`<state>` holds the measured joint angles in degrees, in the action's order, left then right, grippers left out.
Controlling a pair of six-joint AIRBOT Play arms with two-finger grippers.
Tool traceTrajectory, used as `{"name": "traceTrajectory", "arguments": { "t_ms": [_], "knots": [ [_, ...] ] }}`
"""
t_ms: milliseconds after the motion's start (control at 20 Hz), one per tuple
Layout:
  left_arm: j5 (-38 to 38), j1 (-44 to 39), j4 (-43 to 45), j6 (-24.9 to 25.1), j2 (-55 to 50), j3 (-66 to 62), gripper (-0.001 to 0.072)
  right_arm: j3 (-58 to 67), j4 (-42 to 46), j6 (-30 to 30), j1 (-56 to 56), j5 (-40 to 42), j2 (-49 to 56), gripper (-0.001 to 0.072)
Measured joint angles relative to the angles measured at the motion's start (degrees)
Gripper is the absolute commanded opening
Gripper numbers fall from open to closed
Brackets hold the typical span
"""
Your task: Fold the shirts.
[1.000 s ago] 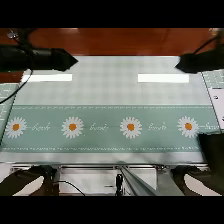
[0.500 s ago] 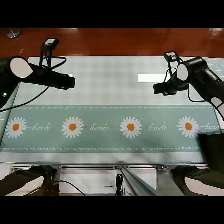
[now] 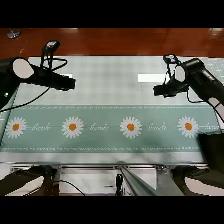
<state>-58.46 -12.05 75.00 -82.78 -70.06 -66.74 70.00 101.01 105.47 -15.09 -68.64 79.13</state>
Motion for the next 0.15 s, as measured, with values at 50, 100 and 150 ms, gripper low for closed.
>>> {"name": "traceTrajectory", "arguments": {
  "t_ms": [50, 100, 150],
  "knots": [
    [0.0, 0.0, 0.0, 0.0, 0.0, 0.0, 0.0021, 0.0, 0.0, 0.0, 0.0, 0.0, 0.0, 0.0025],
    [0.0, 0.0, 0.0, 0.0, 0.0, 0.0, 0.0022, 0.0, 0.0, 0.0, 0.0, 0.0, 0.0, 0.0025],
    [0.0, 0.0, 0.0, 0.0, 0.0, 0.0, 0.0022, 0.0, 0.0, 0.0, 0.0, 0.0, 0.0, 0.0025]
  ]
}}
